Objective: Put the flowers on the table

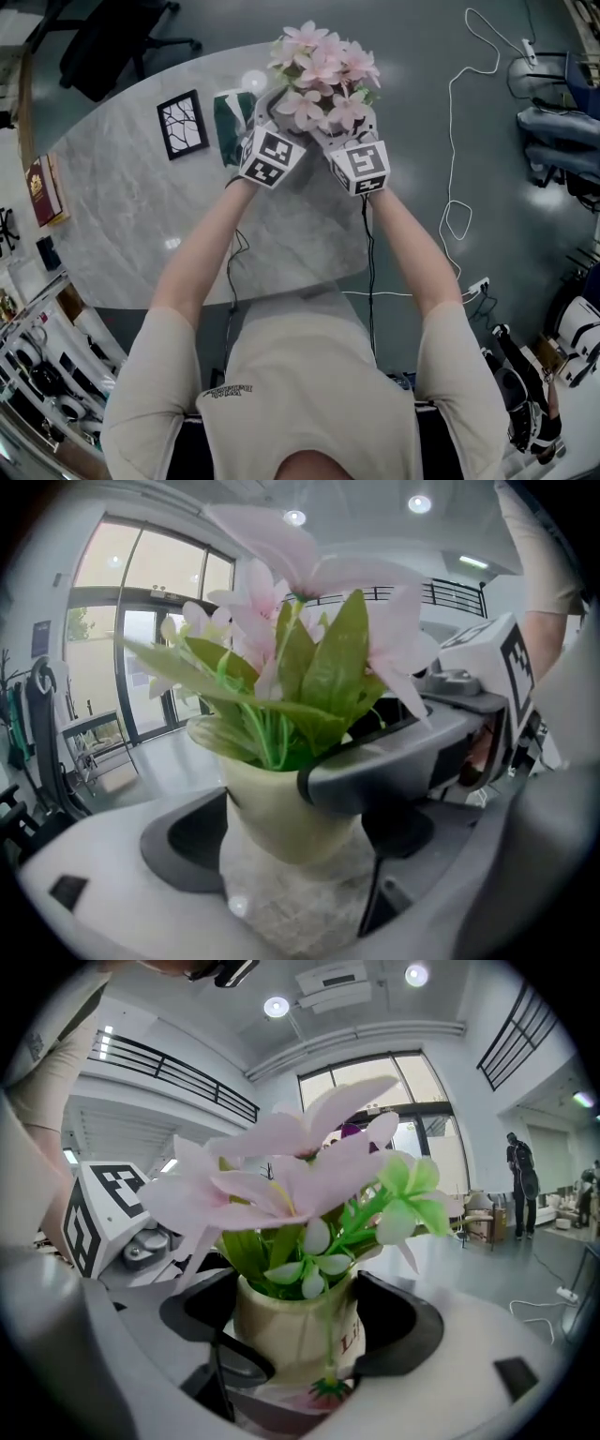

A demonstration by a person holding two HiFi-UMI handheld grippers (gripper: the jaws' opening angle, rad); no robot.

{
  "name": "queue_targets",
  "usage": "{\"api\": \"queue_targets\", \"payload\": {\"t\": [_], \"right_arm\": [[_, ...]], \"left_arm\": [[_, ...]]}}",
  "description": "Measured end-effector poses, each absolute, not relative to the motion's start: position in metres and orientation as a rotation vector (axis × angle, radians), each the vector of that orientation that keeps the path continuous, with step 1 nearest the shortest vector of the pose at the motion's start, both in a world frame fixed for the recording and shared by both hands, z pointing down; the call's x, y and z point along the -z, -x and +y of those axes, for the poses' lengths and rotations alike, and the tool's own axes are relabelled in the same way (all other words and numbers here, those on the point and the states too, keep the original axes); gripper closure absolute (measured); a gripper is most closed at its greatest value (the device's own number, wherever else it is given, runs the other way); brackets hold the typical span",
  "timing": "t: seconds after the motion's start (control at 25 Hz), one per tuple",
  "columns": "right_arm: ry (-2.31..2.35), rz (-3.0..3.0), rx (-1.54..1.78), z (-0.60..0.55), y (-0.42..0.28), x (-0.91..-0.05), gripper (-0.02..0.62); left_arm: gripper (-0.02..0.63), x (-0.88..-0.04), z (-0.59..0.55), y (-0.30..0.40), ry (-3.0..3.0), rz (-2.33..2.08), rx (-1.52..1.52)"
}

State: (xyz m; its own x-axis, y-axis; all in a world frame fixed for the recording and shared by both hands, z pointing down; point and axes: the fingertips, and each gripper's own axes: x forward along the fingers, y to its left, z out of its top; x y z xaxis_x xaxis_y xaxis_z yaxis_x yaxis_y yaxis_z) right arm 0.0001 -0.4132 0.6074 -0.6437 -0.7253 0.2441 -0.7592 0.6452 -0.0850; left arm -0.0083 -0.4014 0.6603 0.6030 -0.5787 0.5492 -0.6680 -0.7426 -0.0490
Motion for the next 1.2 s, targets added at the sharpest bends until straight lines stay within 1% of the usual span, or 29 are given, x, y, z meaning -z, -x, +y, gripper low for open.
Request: {"api": "queue_targets", "payload": {"t": [0.24, 0.32, 0.52, 0.84, 1.2], "right_arm": [[-1.198, -2.656, -0.227, -0.416, -0.007, -0.622, 0.186], [-1.197, -2.648, -0.228, -0.417, -0.007, -0.627, 0.2], [-1.219, -2.65, -0.271, -0.417, -0.007, -0.637, 0.202], [-1.252, -2.641, -0.309, -0.417, -0.011, -0.644, 0.201], [-1.285, -2.637, -0.291, -0.412, -0.014, -0.629, 0.201]], "left_arm": [[0.169, -0.681, -0.402, 0.003, -2.603, -1.028, -1.026], [0.169, -0.687, -0.404, 0.004, -2.585, -1.021, -1.091], [0.169, -0.698, -0.405, 0.006, -2.563, -1.025, -1.187], [0.169, -0.702, -0.404, 0.006, -2.572, -1.012, -1.216], [0.169, -0.685, -0.401, 0.008, -2.586, -1.045, -1.11]]}}
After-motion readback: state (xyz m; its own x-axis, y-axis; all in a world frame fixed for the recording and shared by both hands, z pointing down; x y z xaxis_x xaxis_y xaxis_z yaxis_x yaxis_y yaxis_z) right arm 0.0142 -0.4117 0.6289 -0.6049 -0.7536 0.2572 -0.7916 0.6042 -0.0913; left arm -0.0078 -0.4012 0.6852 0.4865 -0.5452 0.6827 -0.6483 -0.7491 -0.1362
